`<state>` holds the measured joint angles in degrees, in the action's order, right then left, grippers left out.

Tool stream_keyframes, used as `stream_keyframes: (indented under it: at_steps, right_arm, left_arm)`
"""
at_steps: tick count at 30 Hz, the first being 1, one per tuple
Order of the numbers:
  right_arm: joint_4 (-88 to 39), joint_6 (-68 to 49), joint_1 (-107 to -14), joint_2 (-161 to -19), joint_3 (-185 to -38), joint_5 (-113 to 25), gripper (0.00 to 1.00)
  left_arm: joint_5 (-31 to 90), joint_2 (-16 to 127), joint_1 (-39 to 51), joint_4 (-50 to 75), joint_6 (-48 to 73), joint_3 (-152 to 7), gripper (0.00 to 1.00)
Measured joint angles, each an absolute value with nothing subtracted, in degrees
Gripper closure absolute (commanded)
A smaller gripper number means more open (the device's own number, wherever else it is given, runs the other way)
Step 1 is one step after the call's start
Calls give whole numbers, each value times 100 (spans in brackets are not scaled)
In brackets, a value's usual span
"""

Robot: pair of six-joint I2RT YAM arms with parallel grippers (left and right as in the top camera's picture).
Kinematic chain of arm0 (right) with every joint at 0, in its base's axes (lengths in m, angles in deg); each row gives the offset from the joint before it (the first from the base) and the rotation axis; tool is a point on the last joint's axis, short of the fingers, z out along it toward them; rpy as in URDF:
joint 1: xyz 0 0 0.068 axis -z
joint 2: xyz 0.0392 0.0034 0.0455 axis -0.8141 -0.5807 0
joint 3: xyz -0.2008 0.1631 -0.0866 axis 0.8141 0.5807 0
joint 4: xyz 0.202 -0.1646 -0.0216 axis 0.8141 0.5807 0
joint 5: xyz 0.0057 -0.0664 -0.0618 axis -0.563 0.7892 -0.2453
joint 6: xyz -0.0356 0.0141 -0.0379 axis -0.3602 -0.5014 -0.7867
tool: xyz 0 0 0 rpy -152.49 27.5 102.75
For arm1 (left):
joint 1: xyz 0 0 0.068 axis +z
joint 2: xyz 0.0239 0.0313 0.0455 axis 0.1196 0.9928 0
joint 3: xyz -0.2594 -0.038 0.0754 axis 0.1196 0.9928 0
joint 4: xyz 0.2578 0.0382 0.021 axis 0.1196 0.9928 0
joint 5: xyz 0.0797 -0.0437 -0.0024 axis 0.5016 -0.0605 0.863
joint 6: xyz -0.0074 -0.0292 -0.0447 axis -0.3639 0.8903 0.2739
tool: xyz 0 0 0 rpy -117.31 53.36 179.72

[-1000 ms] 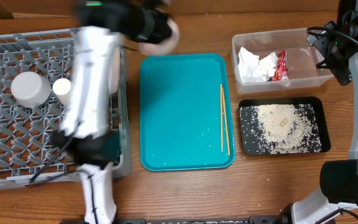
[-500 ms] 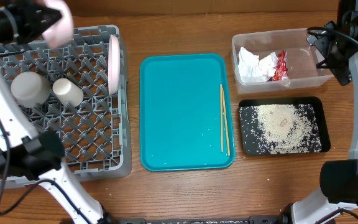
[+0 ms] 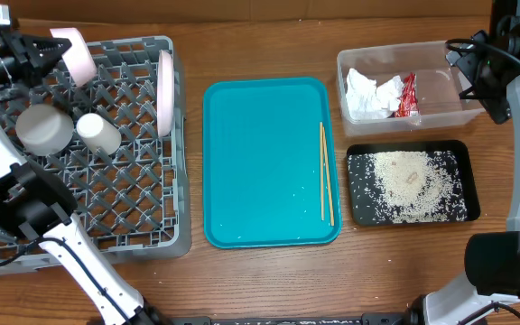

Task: Sort waste into correct bins and load items into the dishwasher

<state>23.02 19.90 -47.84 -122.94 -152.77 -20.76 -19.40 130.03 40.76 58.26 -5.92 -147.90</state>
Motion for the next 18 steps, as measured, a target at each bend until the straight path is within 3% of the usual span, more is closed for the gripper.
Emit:
stream_keyframes:
  at_steps: [8,18]
  right_arm:
    - [2302,1990,-4784,-12294,-15277,-2078,0]
    - [2305,1990,-4784,-12294,-15277,-2076,0]
  left_arm:
    - [-2497,13276,4076,5741,-725,-14779,96]
    - [-1313,13278,4185,6029,-660,-14779,96]
